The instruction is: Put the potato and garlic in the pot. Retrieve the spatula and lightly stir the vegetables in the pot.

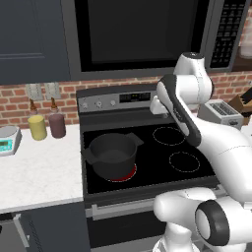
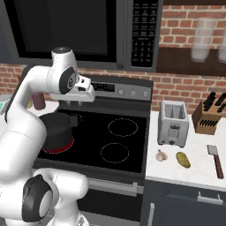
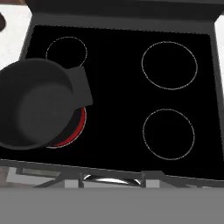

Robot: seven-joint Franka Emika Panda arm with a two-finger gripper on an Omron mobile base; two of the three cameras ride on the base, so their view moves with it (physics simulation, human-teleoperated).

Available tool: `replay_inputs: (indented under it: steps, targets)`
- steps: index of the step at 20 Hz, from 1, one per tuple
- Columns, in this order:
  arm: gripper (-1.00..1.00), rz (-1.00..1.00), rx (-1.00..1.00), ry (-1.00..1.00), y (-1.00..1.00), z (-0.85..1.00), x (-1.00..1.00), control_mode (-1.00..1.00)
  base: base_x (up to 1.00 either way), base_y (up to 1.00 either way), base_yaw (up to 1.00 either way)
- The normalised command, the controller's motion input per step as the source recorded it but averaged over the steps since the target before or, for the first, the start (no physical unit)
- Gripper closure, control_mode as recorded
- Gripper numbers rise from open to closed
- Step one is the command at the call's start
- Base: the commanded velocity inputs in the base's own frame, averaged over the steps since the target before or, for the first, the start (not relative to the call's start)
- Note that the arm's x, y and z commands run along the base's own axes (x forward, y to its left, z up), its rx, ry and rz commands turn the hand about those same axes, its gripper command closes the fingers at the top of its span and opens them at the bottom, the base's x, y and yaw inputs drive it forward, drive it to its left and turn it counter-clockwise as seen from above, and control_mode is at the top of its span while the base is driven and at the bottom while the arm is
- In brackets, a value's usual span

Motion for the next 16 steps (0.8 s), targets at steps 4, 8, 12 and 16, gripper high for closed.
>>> replay_inputs:
  steps: [4,8,12,16]
  targets:
    - [-1.00,0.00,0.00,0.00,-0.35,-0.11,-0.22,-1.00,0.00,0.00,0.00]
    - [-1.00,-0.10,0.02,0.02,-1.00,-0.37,-0.74,-1.00,0.00,0.00,0.00]
    - [-1.00,-0.18,0.07,0.09,-1.00,-0.49,-0.75,-1.00,0.00,0.00,0.00]
    - [-1.00,-0.20,0.11,0.12,-1.00,-0.53,-0.49,-1.00,0.00,0.00,0.00]
